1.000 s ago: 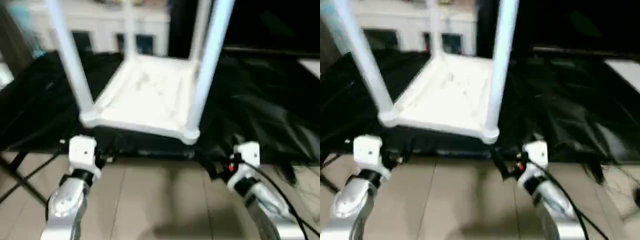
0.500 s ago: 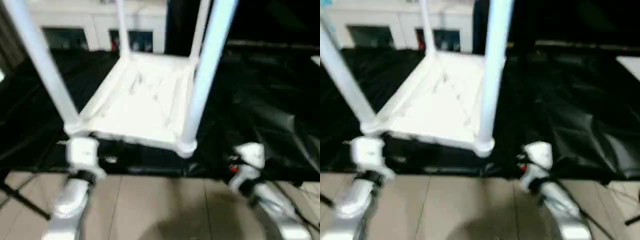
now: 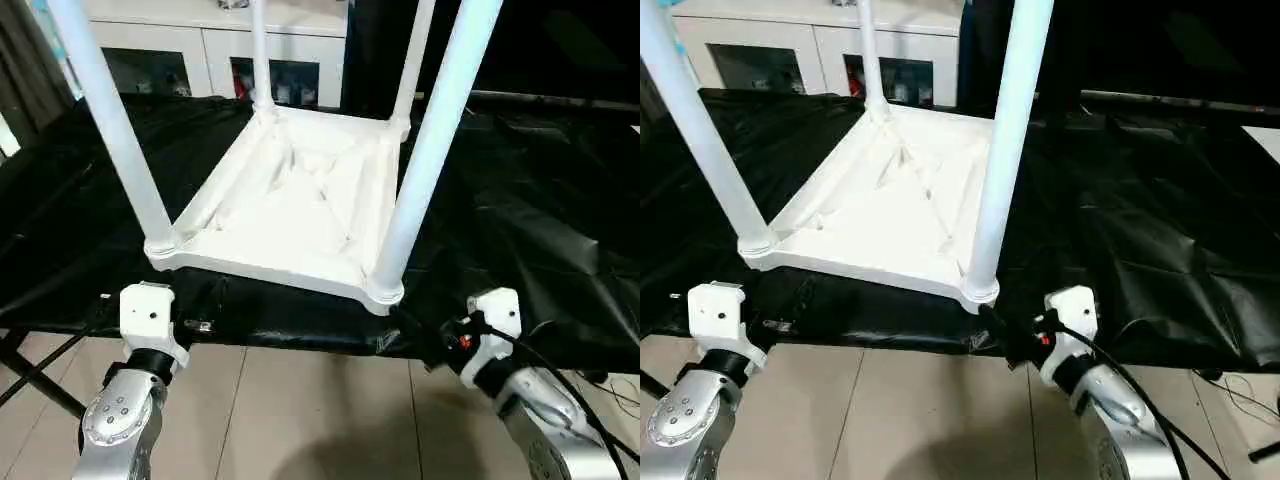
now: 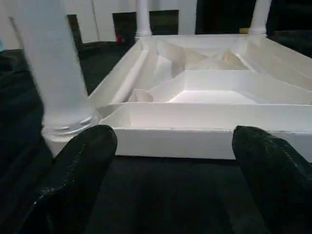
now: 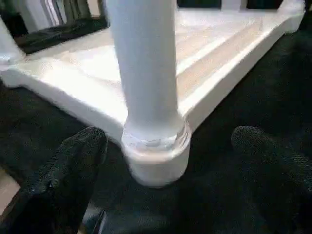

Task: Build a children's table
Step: Rotate leg to tighten

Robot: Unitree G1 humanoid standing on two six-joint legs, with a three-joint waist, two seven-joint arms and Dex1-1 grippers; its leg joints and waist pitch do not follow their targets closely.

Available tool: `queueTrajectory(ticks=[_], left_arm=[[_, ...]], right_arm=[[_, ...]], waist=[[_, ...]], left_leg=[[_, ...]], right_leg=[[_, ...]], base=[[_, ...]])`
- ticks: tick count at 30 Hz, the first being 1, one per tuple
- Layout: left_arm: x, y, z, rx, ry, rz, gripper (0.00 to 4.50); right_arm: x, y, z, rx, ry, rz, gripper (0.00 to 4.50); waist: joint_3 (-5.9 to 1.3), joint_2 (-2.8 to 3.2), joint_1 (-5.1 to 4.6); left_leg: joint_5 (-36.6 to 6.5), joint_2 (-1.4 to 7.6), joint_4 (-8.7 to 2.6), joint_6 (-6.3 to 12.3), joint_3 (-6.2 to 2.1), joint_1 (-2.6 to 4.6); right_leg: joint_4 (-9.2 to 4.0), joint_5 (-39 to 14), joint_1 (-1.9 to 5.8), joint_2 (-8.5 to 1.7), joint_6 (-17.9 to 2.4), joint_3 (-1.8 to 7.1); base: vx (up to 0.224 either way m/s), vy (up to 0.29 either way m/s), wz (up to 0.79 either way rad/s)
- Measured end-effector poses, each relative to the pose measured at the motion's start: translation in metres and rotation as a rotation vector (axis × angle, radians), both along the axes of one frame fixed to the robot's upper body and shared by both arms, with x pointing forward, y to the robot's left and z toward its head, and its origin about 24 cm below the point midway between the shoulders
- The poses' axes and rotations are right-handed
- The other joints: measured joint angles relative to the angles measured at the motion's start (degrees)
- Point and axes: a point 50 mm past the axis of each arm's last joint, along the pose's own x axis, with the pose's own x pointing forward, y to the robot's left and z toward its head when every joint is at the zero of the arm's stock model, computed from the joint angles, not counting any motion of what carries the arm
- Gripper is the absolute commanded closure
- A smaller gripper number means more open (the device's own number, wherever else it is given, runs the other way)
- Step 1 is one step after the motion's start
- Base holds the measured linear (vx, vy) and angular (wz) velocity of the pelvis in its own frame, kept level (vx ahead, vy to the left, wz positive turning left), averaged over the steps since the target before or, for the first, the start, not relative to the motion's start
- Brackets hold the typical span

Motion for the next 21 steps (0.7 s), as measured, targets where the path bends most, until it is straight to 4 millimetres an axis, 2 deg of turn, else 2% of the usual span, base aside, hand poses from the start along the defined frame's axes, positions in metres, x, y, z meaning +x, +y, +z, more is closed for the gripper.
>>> queueTrajectory(ticks=[4,10,13,14,17,21], left_arm=[[0.002,0.001,0.003,0.009,-0.018,-0.003,0.1],[-0.001,0.023,-0.002,0.004,-0.029,0.083,0.1],[-0.003,0.032,0.0,0.013,-0.032,0.117,0.1],[-0.003,0.033,0.001,0.014,-0.036,0.119,0.1],[-0.003,0.036,0.002,0.018,-0.047,0.123,0.1],[0.0,0.038,0.008,0.022,-0.071,0.12,0.1]], right_arm=[[0.017,0.007,0.005,0.006,-0.023,0.021,0.0],[0.038,0.017,-0.009,0.0,0.038,0.065,0.0],[0.055,0.013,-0.006,-0.005,0.02,0.016,0.0],[0.061,0.008,-0.006,-0.003,0.018,-0.027,0.0],[0.069,-0.003,-0.004,0.012,0.009,-0.104,0.0],[0.068,-0.014,-0.005,0.012,-0.001,-0.138,0.0]], waist=[[-0.07,-0.08,-0.05],[-0.01,-0.2,0.22],[0.01,-0.26,0.37],[0.02,-0.26,0.71],[0.03,-0.3,1.71],[0.07,-0.47,2.31]], left_leg=[[0.1,0.06,0.0,0.04,0.01,-0.26],[0.1,0.09,-0.01,0.1,0.14,-0.4],[0.2,0.12,0.0,0.16,0.3,-0.38],[0.3,0.17,0.0,0.2,0.47,-0.38],[0.3,0.41,0.0,0.31,0.94,-0.35],[0.4,0.53,0.0,0.42,1.11,-0.35]], right_leg=[[0.03,0.0,-0.24,0.03,0.0,-0.05],[-0.01,0.0,-0.35,0.01,0.0,-0.04],[0.04,0.0,-0.36,-0.04,0.0,-0.03],[0.04,0.0,-0.35,-0.08,0.0,-0.03],[0.04,0.0,-0.36,-0.12,0.0,-0.03],[0.04,0.0,-0.37,-0.12,0.0,-0.04]], base=[[0.0,0.0,0.0],[0.0,0.0,0.0],[0.0,0.0,0.0],[0.0,0.0,0.0],[0.0,0.0,0.0],[0.0,0.0,0.0]])
